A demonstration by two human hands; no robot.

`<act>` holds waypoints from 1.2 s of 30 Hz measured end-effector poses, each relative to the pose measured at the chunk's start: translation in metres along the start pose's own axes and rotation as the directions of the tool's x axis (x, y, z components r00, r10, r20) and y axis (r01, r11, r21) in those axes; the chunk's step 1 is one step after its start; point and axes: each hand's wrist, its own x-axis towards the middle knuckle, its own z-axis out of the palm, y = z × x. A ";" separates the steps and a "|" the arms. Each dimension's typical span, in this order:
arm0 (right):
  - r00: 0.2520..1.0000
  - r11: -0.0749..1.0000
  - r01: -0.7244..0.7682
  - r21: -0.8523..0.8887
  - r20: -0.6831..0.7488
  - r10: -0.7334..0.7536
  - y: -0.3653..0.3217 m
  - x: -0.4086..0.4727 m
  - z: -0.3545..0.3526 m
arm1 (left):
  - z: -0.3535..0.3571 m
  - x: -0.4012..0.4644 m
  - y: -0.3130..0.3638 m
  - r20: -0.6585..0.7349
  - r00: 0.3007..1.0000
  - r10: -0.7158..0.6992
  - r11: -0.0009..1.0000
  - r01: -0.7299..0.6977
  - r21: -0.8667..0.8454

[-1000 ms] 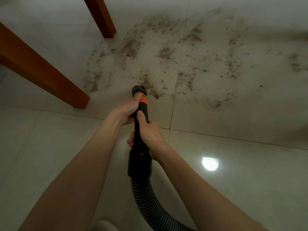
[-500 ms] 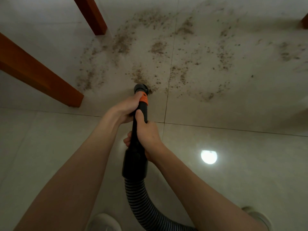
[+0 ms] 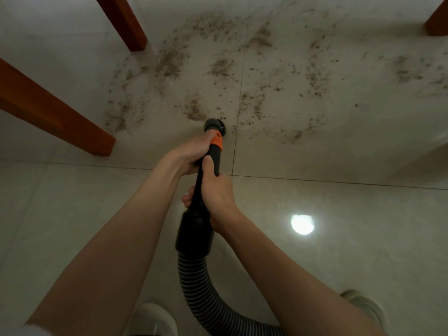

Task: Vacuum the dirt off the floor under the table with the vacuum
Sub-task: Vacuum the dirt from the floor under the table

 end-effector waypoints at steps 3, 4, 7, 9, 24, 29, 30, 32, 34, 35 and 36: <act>1.000 1.000 0.005 -0.005 0.007 -0.005 -0.002 0.001 -0.001 | 0.001 0.002 0.000 0.006 1.000 0.006 1.000 -0.006 -0.003; 1.000 1.000 0.001 -0.004 0.015 -0.001 -0.004 0.002 -0.001 | 0.001 0.004 0.000 0.010 1.000 0.008 1.000 -0.008 -0.012; 0.999 1.000 -0.003 -0.017 0.041 0.003 -0.008 0.006 -0.001 | -0.003 0.011 0.001 0.011 1.000 0.013 0.998 -0.012 -0.054; 0.998 1.000 -0.006 -0.022 0.060 0.008 -0.010 0.009 0.000 | -0.007 0.015 0.001 -0.003 1.000 0.004 0.997 -0.004 -0.074; 0.983 0.984 -0.023 -0.174 0.178 0.054 -0.024 0.047 0.013 | -0.041 0.058 0.001 -0.169 0.985 0.010 0.987 -0.037 -0.157; 0.978 0.970 -0.011 -0.242 0.198 0.061 -0.026 0.057 0.016 | -0.046 0.064 0.002 -0.238 0.970 0.043 0.983 -0.084 -0.163; 0.977 0.969 -0.009 -0.249 0.203 0.061 -0.028 0.060 0.017 | -0.047 0.066 0.003 -0.245 0.968 0.051 0.982 -0.093 -0.165; 0.975 0.964 -0.007 -0.267 0.211 0.066 -0.032 0.064 0.019 | -0.049 0.069 0.005 -0.258 0.965 0.054 0.979 -0.102 -0.178; 0.974 0.961 -0.004 -0.275 0.218 0.067 -0.036 0.068 0.021 | -0.052 0.073 0.008 -0.258 0.966 0.035 0.981 -0.083 -0.178; 0.973 0.963 -0.002 -0.269 0.221 0.063 -0.038 0.069 0.021 | -0.053 0.075 0.011 -0.254 0.967 0.027 0.983 -0.071 -0.168; 0.973 0.966 -0.001 -0.257 0.222 0.060 -0.040 0.070 0.022 | -0.053 0.078 0.013 -0.254 0.967 0.023 0.986 -0.064 -0.155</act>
